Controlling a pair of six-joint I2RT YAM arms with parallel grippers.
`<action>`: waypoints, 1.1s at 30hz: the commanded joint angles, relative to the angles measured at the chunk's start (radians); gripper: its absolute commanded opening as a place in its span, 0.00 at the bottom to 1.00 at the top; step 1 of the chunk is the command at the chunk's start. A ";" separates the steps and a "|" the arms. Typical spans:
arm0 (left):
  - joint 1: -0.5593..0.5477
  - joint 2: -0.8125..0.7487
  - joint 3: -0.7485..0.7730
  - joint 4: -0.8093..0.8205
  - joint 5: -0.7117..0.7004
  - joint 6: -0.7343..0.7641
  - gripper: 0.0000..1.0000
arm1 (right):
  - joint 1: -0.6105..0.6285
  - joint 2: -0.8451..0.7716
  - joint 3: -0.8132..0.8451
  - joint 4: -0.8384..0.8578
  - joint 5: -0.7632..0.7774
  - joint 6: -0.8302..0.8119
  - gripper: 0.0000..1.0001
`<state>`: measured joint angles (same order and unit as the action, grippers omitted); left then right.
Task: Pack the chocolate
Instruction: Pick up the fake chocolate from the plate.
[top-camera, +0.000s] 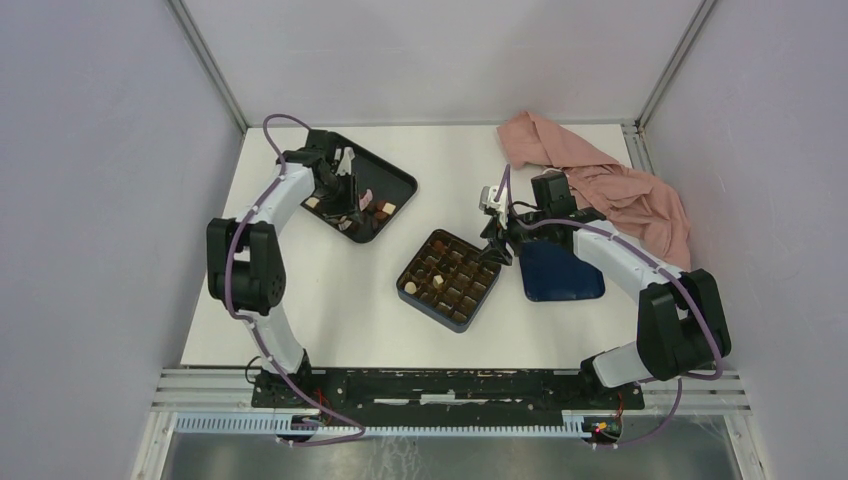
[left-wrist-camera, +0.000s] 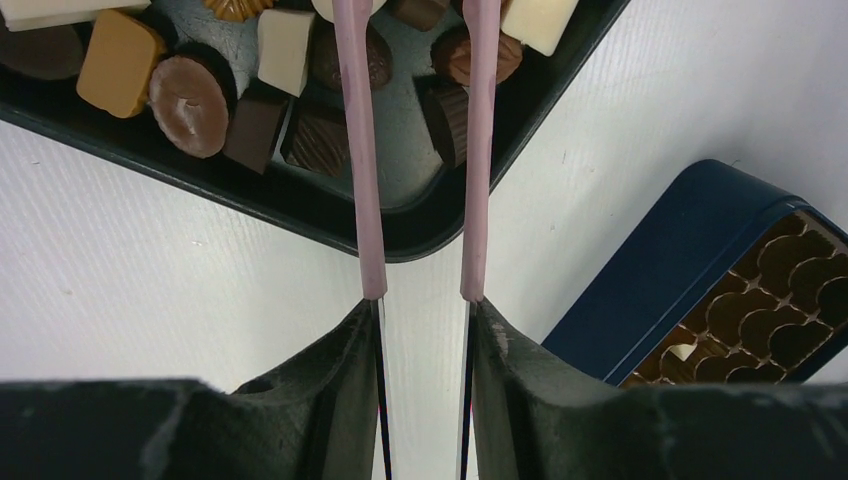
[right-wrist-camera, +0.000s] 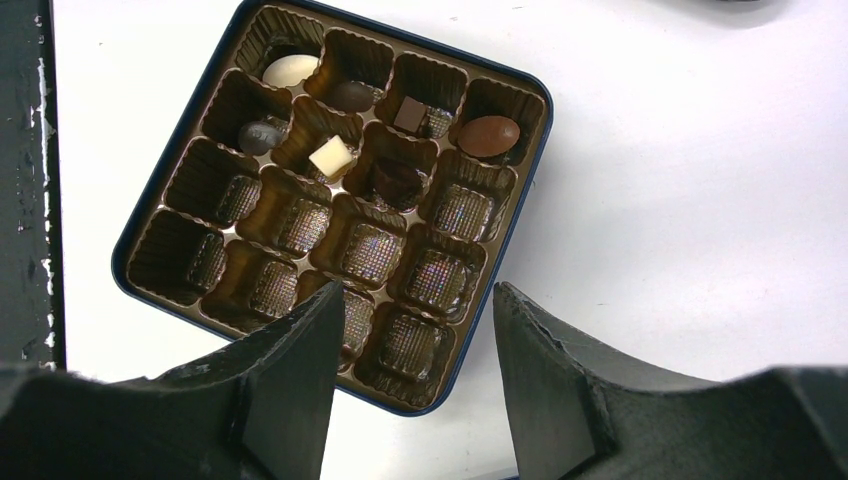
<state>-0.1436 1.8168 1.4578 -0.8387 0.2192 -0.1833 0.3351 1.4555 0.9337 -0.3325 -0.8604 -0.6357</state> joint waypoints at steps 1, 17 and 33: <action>-0.014 0.018 0.048 -0.032 0.008 0.072 0.40 | -0.004 -0.007 0.046 -0.003 -0.026 -0.020 0.62; -0.036 0.109 0.136 -0.079 -0.042 0.081 0.40 | -0.004 -0.001 0.053 -0.015 -0.032 -0.029 0.62; -0.073 0.129 0.157 -0.111 -0.106 0.085 0.37 | -0.004 0.006 0.057 -0.025 -0.038 -0.036 0.62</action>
<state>-0.2127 1.9327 1.5635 -0.9314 0.1658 -0.1520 0.3351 1.4559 0.9463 -0.3603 -0.8703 -0.6540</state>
